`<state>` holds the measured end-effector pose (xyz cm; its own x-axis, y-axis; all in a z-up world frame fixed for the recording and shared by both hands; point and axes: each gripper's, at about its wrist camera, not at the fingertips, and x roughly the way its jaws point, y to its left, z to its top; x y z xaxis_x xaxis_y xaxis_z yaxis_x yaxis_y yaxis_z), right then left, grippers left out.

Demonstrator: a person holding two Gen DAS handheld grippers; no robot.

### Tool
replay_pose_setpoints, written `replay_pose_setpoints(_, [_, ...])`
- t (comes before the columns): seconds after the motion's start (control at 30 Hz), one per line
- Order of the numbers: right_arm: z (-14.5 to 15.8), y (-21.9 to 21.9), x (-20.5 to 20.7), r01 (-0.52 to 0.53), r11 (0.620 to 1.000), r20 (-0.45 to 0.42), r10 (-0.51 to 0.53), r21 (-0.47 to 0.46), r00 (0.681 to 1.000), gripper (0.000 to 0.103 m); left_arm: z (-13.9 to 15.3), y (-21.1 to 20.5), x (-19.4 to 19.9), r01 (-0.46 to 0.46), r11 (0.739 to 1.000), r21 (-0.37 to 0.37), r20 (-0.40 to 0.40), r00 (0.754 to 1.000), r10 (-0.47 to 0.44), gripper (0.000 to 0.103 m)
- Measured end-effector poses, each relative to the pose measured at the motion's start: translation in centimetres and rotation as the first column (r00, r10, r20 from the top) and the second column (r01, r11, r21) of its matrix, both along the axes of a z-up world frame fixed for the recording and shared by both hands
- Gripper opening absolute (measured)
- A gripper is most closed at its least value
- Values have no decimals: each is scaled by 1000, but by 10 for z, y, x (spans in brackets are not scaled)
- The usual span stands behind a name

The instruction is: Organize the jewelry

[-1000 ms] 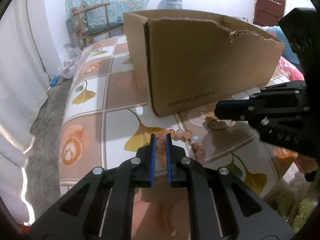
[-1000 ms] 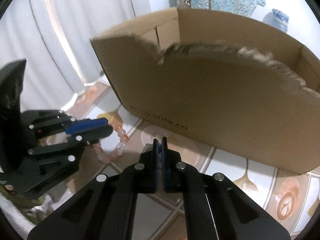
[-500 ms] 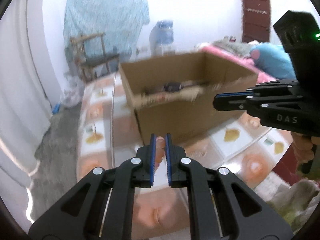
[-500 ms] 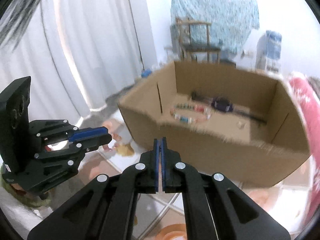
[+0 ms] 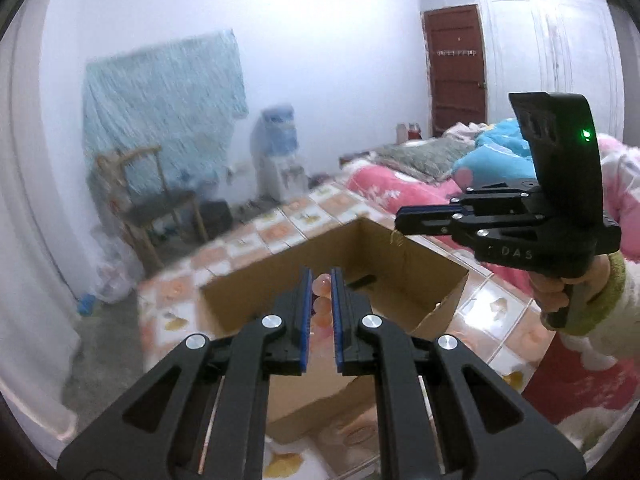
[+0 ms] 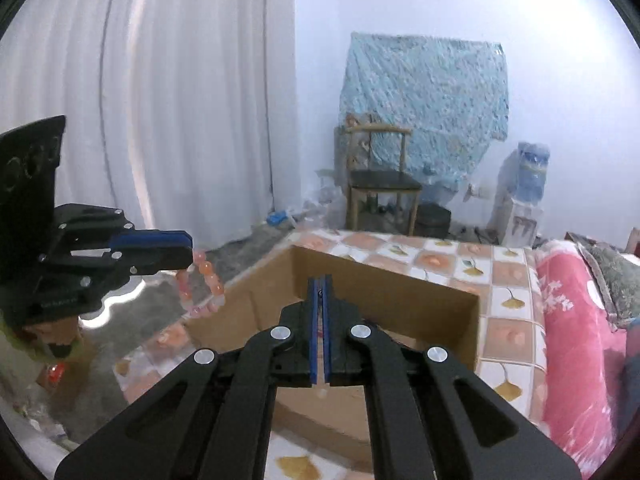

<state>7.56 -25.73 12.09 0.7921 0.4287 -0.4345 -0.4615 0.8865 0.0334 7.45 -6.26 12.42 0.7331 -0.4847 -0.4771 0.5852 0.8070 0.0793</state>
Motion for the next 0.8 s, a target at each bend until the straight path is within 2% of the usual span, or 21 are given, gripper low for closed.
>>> replay_pose_setpoints(0.17, [-28,-28,39,11,1000,-126,-12,-6,992,2,-37,-14,49,12,999,42,-186,983,-4,9])
replay_pose_setpoints(0.3, [-50,-37,55,22,999,-173,-26,-24,985,2,-81,-12,84,7,998,70,-378,926,20,9])
replay_pose_setpoints(0.37, [-56,-40,57,25,999,-186,-29,-24,982,2,-97,-11,94,-2,996,93,-427,903,42,9])
replay_pose_setpoints(0.47, [-67,-43,67,22,1000,-228,-27,-22,973,2,-103,-5,95,-4,997,78,-447,894,38,9])
replay_pose_setpoints(0.7, [-81,-31,85,-32,997,-363,5,-69,932,2,-82,24,89,-77,997,15,-367,927,78,17])
replay_pose_setpoints(0.8, [-87,-19,96,-58,991,-411,4,-118,912,2,-73,32,79,-116,993,-10,-329,938,106,26])
